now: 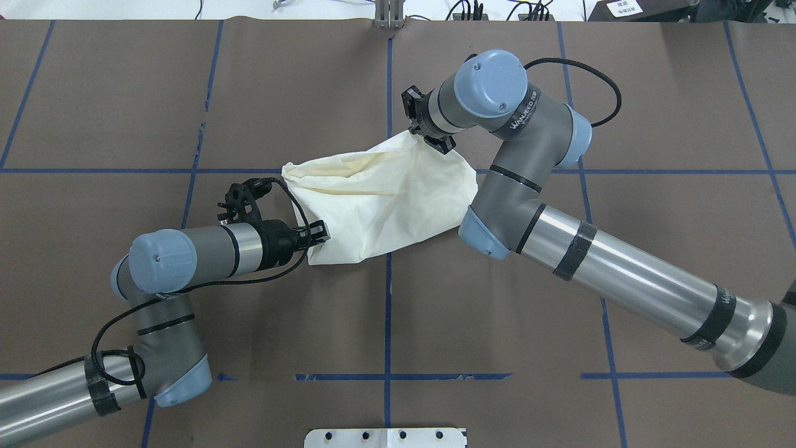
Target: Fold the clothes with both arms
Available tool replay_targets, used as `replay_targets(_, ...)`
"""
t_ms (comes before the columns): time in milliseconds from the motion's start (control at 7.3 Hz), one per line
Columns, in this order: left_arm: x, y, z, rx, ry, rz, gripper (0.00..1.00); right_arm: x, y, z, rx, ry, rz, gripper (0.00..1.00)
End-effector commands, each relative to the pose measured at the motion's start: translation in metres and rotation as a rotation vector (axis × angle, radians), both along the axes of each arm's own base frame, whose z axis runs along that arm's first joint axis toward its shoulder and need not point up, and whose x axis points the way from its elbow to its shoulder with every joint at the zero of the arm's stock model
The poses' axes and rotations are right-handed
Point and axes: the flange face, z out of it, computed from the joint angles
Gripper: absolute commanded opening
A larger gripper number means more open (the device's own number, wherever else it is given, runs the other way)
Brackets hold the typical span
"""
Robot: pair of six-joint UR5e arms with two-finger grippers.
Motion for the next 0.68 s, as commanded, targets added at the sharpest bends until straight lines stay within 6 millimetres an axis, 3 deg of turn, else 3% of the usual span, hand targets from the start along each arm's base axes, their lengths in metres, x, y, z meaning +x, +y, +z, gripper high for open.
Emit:
replay_targets(0,0.002,0.017,0.008,-0.026,0.001,0.093,0.00,0.000,0.000,0.003,-0.003,0.003,0.000,0.00)
replay_targets(137,0.004,0.022,0.006,-0.028,0.006,0.133,0.00,0.000,0.000,0.004,-0.003,0.004,0.000,0.00)
replay_targets(274,-0.008,0.031,0.010,-0.028,0.010,0.160,0.00,0.000,0.000,0.005,-0.004,0.005,0.000,0.00)
replay_targets(548,-0.056,0.056,0.016,-0.025,0.019,0.182,0.00,-0.002,-0.001,0.011,-0.010,0.016,-0.001,0.01)
